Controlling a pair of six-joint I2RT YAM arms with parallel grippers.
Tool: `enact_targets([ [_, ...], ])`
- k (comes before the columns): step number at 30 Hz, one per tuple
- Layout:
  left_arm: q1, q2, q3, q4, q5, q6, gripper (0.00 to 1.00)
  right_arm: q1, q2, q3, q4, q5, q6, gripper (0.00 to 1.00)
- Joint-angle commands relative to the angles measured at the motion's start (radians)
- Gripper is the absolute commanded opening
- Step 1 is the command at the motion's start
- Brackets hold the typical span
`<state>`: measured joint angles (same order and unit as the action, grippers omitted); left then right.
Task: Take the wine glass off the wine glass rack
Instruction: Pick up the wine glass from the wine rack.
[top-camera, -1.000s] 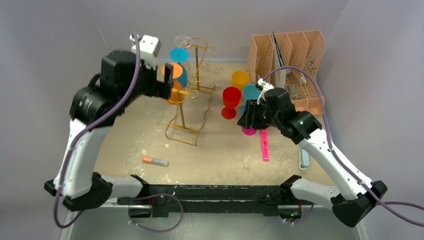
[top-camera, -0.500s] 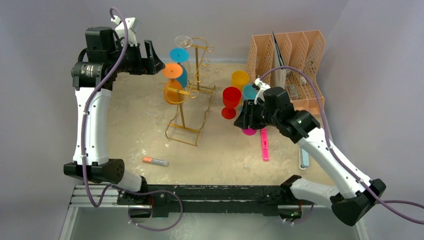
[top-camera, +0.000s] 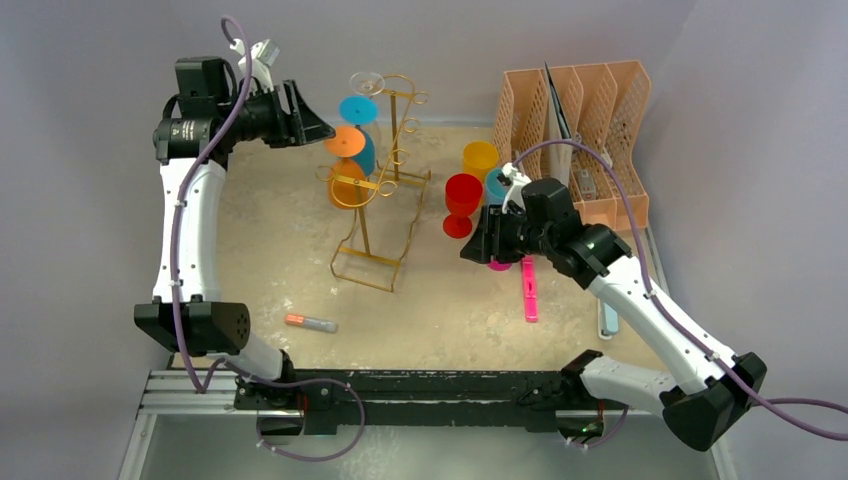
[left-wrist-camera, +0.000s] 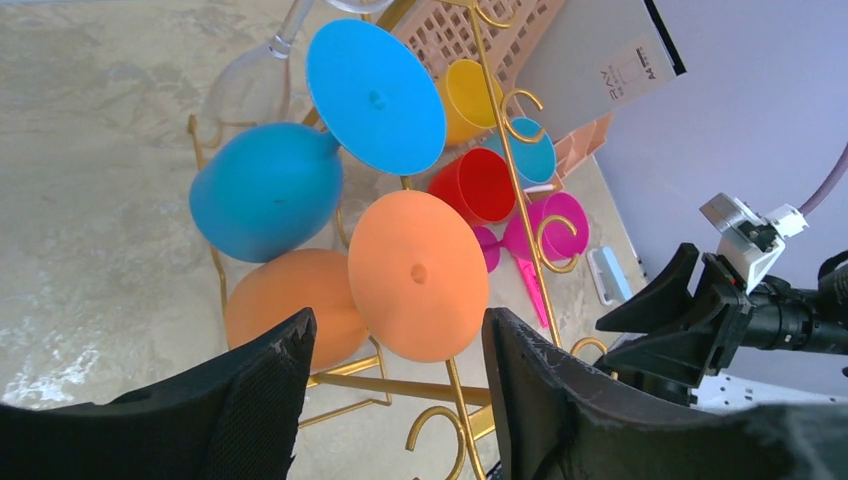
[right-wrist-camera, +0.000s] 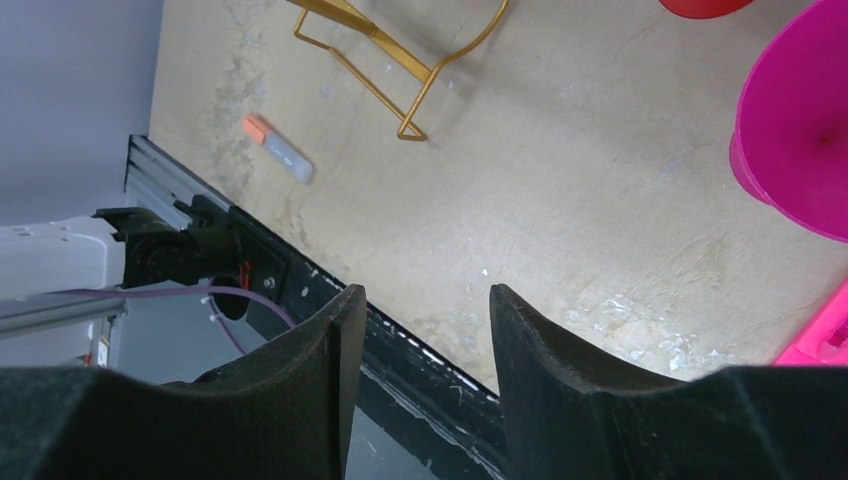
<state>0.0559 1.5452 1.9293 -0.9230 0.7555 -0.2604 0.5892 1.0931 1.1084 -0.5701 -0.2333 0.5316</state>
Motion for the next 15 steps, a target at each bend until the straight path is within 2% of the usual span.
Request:
enact_targets([
  [1,0.004,0.017,-0.018,0.050,0.079,-0.001,0.57,0.007,0.008,-0.003,0.048,-0.047,0.043,0.52],
  [4,0.004,0.020,-0.033,0.059,0.098,0.001,0.51,0.005,0.023,-0.007,0.082,-0.071,0.073,0.52],
  [10,0.004,0.036,-0.041,0.067,0.149,-0.005,0.46,0.027,0.082,-0.002,0.149,-0.157,0.111,0.52],
  [12,0.004,0.039,-0.039,0.069,0.152,-0.006,0.41,0.071,0.095,-0.003,0.144,-0.095,0.070,0.52],
  [15,0.004,0.046,-0.034,0.044,0.152,0.024,0.41,0.158,0.094,-0.027,0.181,-0.007,0.013,0.52],
])
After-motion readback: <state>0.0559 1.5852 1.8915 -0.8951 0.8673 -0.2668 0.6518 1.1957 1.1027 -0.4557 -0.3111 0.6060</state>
